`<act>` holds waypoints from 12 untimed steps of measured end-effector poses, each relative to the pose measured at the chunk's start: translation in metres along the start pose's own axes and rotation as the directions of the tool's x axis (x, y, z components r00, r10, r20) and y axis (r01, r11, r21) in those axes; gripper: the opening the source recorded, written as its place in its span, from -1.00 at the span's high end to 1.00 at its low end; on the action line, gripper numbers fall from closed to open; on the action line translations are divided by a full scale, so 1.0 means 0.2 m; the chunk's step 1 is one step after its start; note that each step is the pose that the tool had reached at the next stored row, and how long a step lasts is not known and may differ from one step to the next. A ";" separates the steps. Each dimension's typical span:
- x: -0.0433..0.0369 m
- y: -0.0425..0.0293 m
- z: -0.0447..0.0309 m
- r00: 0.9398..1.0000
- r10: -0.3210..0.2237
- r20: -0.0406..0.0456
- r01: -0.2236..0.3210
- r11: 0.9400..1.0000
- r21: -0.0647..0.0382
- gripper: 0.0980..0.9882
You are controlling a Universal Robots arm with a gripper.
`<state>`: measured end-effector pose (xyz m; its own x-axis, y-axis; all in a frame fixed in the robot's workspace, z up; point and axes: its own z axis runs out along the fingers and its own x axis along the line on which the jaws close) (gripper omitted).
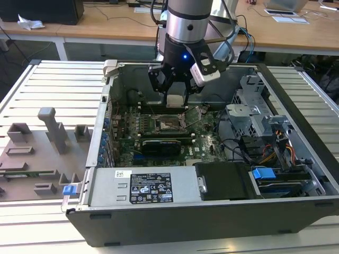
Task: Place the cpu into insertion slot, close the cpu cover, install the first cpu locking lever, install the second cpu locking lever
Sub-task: 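Place the cpu into insertion slot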
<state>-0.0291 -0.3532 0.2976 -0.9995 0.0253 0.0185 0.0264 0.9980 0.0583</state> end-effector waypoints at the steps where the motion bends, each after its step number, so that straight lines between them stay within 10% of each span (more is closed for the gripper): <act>1: 0.000 0.000 0.002 1.000 0.000 0.000 0.000 1.000 0.000 0.00; 12: -0.001 -0.003 0.046 1.000 0.000 0.000 0.000 1.000 0.004 0.00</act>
<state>-0.0291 -0.3532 0.2884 -0.9995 0.0254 0.0184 0.0264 0.9982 0.0542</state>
